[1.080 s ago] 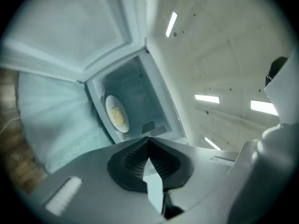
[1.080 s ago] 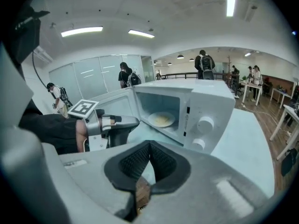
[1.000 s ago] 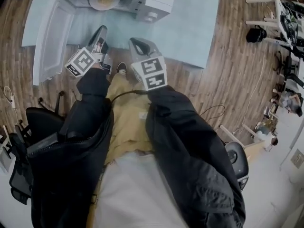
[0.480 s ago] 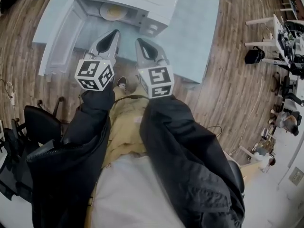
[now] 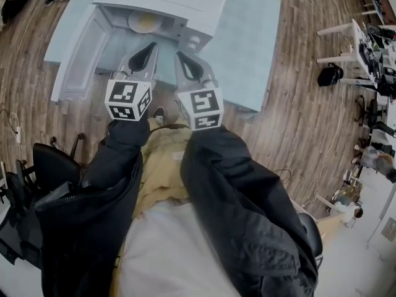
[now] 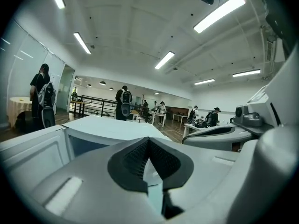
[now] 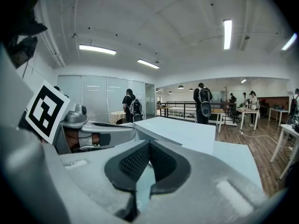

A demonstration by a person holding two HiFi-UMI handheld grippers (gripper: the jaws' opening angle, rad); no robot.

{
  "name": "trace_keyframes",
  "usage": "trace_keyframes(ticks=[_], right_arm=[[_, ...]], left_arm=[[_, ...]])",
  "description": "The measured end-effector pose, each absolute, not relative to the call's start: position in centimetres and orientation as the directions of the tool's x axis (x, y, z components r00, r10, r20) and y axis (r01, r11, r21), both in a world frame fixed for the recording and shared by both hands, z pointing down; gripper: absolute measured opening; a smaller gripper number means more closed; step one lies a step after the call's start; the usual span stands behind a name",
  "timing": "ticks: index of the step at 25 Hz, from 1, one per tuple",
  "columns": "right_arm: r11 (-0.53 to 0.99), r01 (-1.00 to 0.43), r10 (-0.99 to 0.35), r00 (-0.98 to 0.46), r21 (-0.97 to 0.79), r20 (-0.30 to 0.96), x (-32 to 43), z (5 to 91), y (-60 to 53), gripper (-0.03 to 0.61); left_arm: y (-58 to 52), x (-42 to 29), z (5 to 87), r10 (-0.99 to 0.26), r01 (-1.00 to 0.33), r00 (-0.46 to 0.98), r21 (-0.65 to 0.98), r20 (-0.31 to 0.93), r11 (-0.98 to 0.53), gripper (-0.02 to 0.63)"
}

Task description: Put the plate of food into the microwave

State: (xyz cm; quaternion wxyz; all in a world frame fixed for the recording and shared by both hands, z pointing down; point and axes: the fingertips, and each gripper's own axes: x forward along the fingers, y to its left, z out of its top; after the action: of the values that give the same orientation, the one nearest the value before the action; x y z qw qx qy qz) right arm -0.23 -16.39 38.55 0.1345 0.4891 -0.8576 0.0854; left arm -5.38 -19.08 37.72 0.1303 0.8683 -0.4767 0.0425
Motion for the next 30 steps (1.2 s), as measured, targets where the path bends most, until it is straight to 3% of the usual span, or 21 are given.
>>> trace_keyframes(ticks=[30], right_arm=[[0.452, -0.892, -0.846, -0.427, 0.003, 0.32, 0.2, 38.9, -17.5, -0.006]], left_arm=[[-20.2, -4.9, 39.0, -0.772, -0.804, 0.593, 0.201, 0.228, -0.559, -0.005]])
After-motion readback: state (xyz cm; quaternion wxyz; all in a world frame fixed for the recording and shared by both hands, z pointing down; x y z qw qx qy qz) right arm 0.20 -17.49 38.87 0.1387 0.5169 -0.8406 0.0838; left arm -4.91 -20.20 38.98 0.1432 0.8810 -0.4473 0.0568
